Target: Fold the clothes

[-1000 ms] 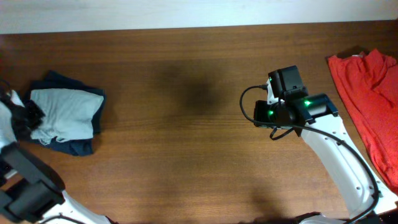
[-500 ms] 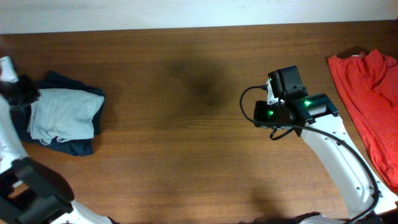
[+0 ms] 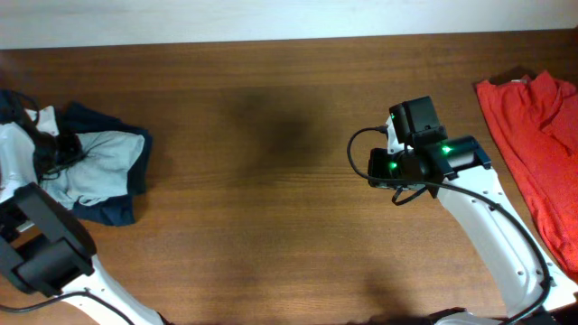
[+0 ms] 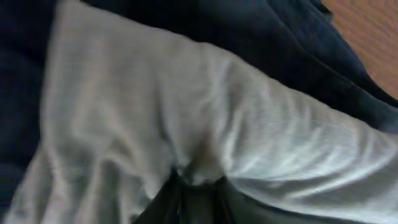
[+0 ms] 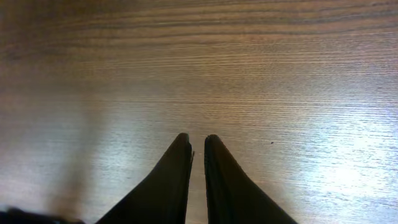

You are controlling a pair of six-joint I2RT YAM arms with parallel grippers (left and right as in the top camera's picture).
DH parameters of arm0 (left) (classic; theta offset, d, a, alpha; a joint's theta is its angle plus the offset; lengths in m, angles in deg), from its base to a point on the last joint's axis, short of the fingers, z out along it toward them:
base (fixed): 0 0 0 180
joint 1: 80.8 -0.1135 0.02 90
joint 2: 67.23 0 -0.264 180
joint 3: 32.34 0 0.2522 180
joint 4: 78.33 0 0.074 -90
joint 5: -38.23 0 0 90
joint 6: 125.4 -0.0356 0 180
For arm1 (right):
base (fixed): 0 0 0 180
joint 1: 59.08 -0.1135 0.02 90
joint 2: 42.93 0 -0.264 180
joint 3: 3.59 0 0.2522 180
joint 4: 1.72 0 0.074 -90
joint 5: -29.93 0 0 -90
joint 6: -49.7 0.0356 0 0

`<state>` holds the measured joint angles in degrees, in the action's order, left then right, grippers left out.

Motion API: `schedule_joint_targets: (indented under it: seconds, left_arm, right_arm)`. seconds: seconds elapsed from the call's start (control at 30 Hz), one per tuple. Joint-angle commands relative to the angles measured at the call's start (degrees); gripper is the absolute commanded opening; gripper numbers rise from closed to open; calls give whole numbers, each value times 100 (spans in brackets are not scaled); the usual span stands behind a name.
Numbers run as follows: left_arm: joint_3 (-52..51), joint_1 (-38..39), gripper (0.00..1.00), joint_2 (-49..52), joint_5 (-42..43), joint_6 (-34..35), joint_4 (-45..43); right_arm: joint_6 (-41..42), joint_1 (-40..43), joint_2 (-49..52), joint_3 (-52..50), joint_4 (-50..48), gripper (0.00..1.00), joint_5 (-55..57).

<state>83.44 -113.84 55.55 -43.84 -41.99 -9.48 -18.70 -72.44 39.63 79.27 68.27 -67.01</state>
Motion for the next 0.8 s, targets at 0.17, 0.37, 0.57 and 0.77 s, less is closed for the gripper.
schedule_joint_targets:
  seconds: [0.17, 0.37, 0.57, 0.77]
  left_arm:
    - [1408, -120, 32, -415, 247, 227, 824]
    - [2743, -87, 36, -1023, 1598, -461, 2264]
    - [3014, 400, 36, -2319, 1716, -1182, 2889]
    - [3008, 1322, 51, -3436, 1714, -2586, 3270]
  right_arm:
    - [-289, 31, -90, 131, -155, 14, -42]
    - [-1115, 31, -275, 881, -59, 20, -450]
    - [-1222, 31, -798, 1851, 129, 31, -448]
    - [-1220, 33, -1449, 2253, 168, 70, -444]
